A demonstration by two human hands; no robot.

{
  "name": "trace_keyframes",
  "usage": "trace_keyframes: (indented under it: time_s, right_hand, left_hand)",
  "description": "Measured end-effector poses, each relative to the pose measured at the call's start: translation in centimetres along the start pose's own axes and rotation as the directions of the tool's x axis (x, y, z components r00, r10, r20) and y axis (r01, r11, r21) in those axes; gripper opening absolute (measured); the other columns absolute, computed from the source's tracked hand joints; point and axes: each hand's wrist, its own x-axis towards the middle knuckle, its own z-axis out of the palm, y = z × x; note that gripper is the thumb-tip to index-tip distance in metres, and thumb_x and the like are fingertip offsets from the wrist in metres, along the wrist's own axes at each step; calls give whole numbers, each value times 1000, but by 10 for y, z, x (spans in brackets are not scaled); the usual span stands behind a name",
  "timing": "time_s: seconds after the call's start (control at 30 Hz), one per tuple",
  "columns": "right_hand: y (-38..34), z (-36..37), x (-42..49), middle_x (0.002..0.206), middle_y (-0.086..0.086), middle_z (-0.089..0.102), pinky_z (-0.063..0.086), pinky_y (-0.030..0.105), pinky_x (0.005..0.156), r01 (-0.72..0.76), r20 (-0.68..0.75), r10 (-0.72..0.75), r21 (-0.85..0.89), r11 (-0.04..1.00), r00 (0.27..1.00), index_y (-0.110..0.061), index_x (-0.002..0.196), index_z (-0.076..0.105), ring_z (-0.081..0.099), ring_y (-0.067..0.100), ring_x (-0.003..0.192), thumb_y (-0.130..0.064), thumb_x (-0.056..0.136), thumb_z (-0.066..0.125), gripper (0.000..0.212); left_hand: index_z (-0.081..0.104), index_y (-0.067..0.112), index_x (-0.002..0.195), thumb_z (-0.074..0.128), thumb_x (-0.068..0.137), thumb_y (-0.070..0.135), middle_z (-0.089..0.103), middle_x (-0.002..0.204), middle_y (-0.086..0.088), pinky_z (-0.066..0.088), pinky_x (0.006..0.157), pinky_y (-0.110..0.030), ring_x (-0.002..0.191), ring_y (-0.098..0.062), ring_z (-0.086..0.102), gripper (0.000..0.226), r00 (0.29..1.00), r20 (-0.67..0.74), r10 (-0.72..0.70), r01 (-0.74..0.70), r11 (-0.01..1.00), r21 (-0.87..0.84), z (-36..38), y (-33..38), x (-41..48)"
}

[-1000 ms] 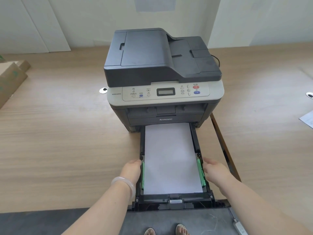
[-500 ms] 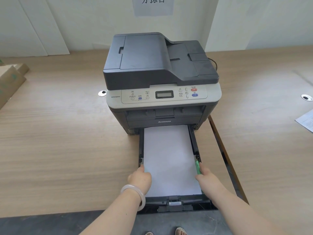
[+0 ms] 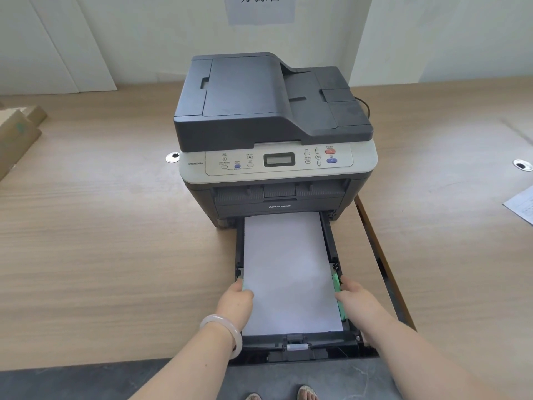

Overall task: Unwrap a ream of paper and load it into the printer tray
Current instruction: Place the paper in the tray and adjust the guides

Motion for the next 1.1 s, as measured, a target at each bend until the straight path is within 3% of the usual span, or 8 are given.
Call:
trace_keyframes:
  time_s: [0.1, 0.23, 0.4, 0.47, 0.57, 0.67, 1.0, 1.1]
  right_hand:
    - [2, 1, 4, 153, 11, 35, 36, 33, 104, -14, -3, 14, -1, 1000, 1000, -14, 152, 19, 39, 31, 135, -8, 97, 35, 57]
    - [8, 6, 4, 150, 12, 39, 40, 32, 98, -26, 4, 25, 12, 1000, 1000, -13, 152, 19, 45, 31, 128, -4, 97, 33, 57]
    - [8, 6, 4, 150, 12, 38, 39, 33, 101, -23, 7, 23, 26, 999, 1000, -12, 151, 22, 46, 31, 127, -2, 97, 31, 56]
    - [5, 4, 3, 149, 14, 39, 44, 31, 93, -21, 12, 21, 16, 1000, 1000, -11, 150, 23, 49, 30, 122, -2, 97, 31, 55]
    - [4, 0, 1, 151, 13, 36, 39, 31, 100, -11, 22, 11, 21, 1000, 1000, -10, 150, 23, 43, 29, 130, -7, 99, 33, 52]
    - [6, -1, 3, 156, 12, 29, 30, 32, 109, -2, 32, 0, 40, 999, 999, -10, 151, 19, 32, 29, 140, -12, 101, 35, 53]
    - [12, 6, 1, 159, 8, 22, 20, 37, 116, 17, 97, -22, 47, 999, 995, -13, 152, 13, 22, 27, 145, -17, 98, 39, 61]
    - [13, 2, -1, 159, 7, 22, 21, 38, 115, 32, 97, -36, 44, 999, 995, -16, 152, 15, 22, 27, 145, -23, 98, 41, 60]
  left_hand:
    - [20, 16, 151, 35, 96, 5, 54, 118, 3, 28, 51, -10, 64, 1, 37, 58, 1000, 17, -5, 5, 1000, -11, 2, 4, -1]
    - [18, 17, 151, 36, 95, 4, 52, 97, 7, 31, 50, -11, 63, -2, 38, 60, 999, 33, -27, 28, 999, -26, 4, 5, -3]
    - [27, 17, 149, 38, 94, 6, 49, 135, -6, 32, 52, -16, 65, -3, 41, 57, 999, 9, -45, 45, 998, -34, 2, 1, 3]
    - [34, 14, 145, 40, 95, 8, 50, 121, 0, 30, 55, -16, 69, -4, 42, 51, 1000, 29, -11, 12, 999, -46, 1, 1, -2]
    - [32, 16, 147, 44, 95, 15, 47, 135, 2, 39, 83, -24, 108, -17, 48, 53, 998, 56, -7, 9, 999, -38, -1, 2, -7]
    - [21, 23, 151, 45, 95, 27, 28, 156, 1, 24, 113, -37, 142, -25, 28, 61, 997, 64, -46, 49, 997, -51, -1, -1, -3]
    - [16, 28, 151, 35, 98, 42, 16, 160, 4, 11, 119, -42, 148, -23, 12, 58, 987, 124, -102, 123, 976, -181, -4, -1, -6]
    - [27, 33, 147, 49, 83, 53, 27, 157, 7, 18, 120, -44, 145, -24, 24, 71, 988, 130, -87, 115, 966, -230, -12, -8, -8]
